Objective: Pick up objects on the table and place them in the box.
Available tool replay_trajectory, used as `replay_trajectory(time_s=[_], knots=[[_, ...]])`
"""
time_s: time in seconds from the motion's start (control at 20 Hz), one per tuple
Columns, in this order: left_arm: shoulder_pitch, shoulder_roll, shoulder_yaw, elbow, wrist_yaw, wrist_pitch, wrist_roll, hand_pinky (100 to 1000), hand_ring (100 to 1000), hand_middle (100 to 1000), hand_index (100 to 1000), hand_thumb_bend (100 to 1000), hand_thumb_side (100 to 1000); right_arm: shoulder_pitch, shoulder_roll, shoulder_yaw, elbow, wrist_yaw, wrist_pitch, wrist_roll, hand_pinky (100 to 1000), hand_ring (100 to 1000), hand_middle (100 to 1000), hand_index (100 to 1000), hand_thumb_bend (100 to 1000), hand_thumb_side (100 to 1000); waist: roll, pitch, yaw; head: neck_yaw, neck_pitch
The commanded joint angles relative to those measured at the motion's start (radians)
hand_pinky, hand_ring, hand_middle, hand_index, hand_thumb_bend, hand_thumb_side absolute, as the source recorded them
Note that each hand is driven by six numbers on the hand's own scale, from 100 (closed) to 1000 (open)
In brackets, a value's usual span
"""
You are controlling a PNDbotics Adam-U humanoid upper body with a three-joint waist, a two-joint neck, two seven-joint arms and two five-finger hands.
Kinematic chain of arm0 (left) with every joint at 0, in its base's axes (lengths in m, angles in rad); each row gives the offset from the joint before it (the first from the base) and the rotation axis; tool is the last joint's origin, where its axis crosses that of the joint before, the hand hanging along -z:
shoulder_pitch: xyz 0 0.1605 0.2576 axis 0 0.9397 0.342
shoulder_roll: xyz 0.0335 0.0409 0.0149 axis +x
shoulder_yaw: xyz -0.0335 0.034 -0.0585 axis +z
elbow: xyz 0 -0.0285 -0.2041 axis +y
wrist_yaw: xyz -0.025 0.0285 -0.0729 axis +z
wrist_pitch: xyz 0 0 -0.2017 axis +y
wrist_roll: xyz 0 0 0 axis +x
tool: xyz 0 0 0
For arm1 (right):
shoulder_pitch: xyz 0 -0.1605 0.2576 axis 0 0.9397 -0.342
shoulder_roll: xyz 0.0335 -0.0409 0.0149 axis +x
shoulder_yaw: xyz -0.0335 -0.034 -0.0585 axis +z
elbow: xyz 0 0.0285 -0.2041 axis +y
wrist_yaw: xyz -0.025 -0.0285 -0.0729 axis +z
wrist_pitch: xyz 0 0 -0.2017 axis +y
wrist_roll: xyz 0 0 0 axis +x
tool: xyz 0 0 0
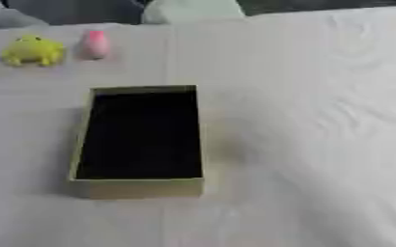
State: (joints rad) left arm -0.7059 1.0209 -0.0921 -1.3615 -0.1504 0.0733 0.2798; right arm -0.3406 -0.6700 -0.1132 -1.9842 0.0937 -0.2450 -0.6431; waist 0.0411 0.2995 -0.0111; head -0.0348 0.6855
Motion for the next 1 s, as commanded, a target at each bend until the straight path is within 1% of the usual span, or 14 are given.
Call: replay_trajectory(time_s=[0.05,0.2,0.25,0.35,0.45,0.5,0.55,0.65,0.75,0.8,0.85,0.9,0.95,1.0], knots=[[-0.048,0.02,-0.037,0.062,-0.046,-0.004,-0.044,840,813,808,952,555,938,-0.017,-0.04,-0.003,-0.016,-0.006,-0.004,0.005,785,738,693,802,149,1000,0.001,-0.016,-0.003,0.012,-0.012],[-0.093,-0.003,-0.061,0.129,-0.086,-0.017,-0.084,856,823,819,958,545,939,-0.019,-0.041,-0.001,-0.016,-0.008,-0.004,0.008,785,738,693,802,150,1000,0.003,-0.015,-0.005,0.018,-0.014],[-0.108,-0.013,-0.068,0.151,-0.1,-0.023,-0.098,871,834,837,969,537,930,-0.02,-0.04,0.0,-0.016,-0.009,-0.005,0.009,785,738,693,802,150,1000,0.003,-0.014,-0.006,0.021,-0.015],[-0.139,-0.038,-0.083,0.196,-0.128,-0.036,-0.126,875,837,841,972,547,901,-0.024,-0.039,0.002,-0.016,-0.011,-0.005,0.011,785,738,693,803,150,1000,0.004,-0.014,-0.006,0.024,-0.018],[-0.198,-0.079,-0.054,0.289,-0.28,-0.084,-0.264,879,846,855,976,542,793,-0.026,-0.038,0.004,-0.016,-0.014,-0.006,0.014,785,738,693,803,150,1000,0.002,-0.016,-0.005,0.025,-0.017],[-0.225,-0.099,-0.029,0.326,-0.363,-0.116,-0.33,880,847,857,977,540,780,-0.026,-0.038,0.004,-0.016,-0.014,-0.006,0.015,785,738,693,803,149,1000,0.001,-0.017,-0.004,0.025,-0.016],[-0.244,-0.115,-0.008,0.354,-0.431,-0.147,-0.381,887,858,873,983,546,694,-0.025,-0.038,0.004,-0.016,-0.014,-0.007,0.015,785,738,693,803,150,1000,0.001,-0.017,-0.002,0.025,-0.016],[-0.267,-0.136,0.02,0.387,-0.531,-0.196,-0.448,889,861,877,984,548,677,-0.023,-0.038,0.003,-0.016,-0.015,-0.006,0.015,785,738,693,803,150,1000,0.001,-0.017,-0.001,0.024,-0.015],[-0.278,-0.146,0.04,0.403,-0.583,-0.223,-0.476,889,861,877,984,548,677,-0.022,-0.038,0.003,-0.016,-0.015,-0.006,0.015,785,738,693,803,150,1000,0.0,-0.018,0.0,0.023,-0.015],[-0.278,-0.15,0.036,0.41,-0.606,-0.234,-0.496,901,886,901,985,556,473,-0.023,-0.038,0.003,-0.016,-0.015,-0.006,0.015,786,737,692,803,151,1000,0.001,-0.017,-0.001,0.025,-0.016],[-0.28,-0.155,0.029,0.415,-0.633,-0.244,-0.526,903,891,898,983,570,404,-0.023,-0.037,0.004,-0.016,-0.015,-0.006,0.016,786,738,692,803,151,1000,0.001,-0.016,-0.002,0.027,-0.017],[-0.284,-0.159,0.027,0.417,-0.656,-0.25,-0.553,904,891,897,982,572,395,-0.023,-0.037,0.004,-0.016,-0.016,-0.006,0.016,786,738,692,803,151,1000,0.002,-0.015,-0.003,0.029,-0.017],[-0.287,-0.163,0.028,0.417,-0.674,-0.254,-0.574,905,892,889,977,592,345,-0.022,-0.037,0.004,-0.016,-0.016,-0.006,0.017,786,738,692,803,151,1000,0.002,-0.015,-0.004,0.029,-0.018],[-0.289,-0.168,0.03,0.417,-0.687,-0.256,-0.592,907,893,887,979,599,326,-0.022,-0.037,0.005,-0.016,-0.016,-0.005,0.017,786,738,692,803,151,1000,0.003,-0.014,-0.005,0.03,-0.019]])
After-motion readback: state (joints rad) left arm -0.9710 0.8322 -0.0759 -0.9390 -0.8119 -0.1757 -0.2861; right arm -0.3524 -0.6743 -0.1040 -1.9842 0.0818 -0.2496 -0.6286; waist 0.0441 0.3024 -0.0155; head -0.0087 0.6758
